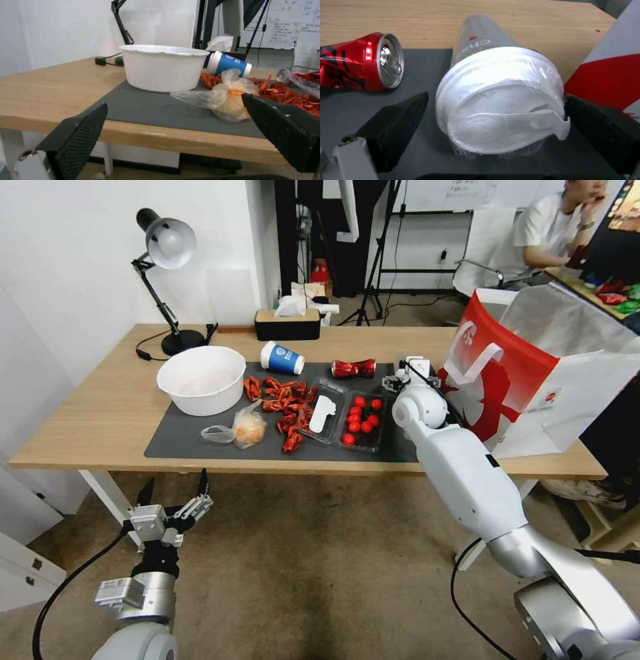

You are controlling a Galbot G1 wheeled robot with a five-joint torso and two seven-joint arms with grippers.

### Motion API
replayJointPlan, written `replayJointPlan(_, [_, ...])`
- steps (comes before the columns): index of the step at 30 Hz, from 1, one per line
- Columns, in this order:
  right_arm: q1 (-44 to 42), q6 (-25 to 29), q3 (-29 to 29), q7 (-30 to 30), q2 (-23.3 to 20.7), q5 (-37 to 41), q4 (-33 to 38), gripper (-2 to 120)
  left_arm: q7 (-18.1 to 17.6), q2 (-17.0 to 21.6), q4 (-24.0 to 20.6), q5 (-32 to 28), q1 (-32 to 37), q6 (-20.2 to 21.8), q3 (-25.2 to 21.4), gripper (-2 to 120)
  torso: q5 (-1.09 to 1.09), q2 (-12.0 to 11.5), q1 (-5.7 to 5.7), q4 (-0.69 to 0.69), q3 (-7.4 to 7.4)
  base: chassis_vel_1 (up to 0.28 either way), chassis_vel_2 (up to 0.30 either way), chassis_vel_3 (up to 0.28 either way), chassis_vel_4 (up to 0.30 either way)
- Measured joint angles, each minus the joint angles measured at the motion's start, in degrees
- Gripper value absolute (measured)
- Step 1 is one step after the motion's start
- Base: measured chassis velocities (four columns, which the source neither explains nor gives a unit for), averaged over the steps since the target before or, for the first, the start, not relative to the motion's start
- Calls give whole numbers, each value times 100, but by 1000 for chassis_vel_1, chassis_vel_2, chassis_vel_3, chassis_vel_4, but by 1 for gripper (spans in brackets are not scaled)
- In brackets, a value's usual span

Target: Pick up the trash from the table and place it into the takeout bag.

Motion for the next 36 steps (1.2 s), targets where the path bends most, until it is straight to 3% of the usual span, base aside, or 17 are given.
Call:
replayJointPlan(11, [39,5,-8,-98,38,23,-124,100,0,-1,3,0,-2,2,-3,100,0,0,0,0,0,0,0,0,0])
replayJointPlan(21, [66,272,6,-259,75,6,-327,79,0,-7,9,0,0,2,-3,100,0,0,0,1,0,0,0,0,0])
replayJointPlan(36, [-2,370,35,-277,-5,-32,-106,79,-4,-6,-61,4,25,3,-2,100,0,0,0,0,0,0,0,0,0])
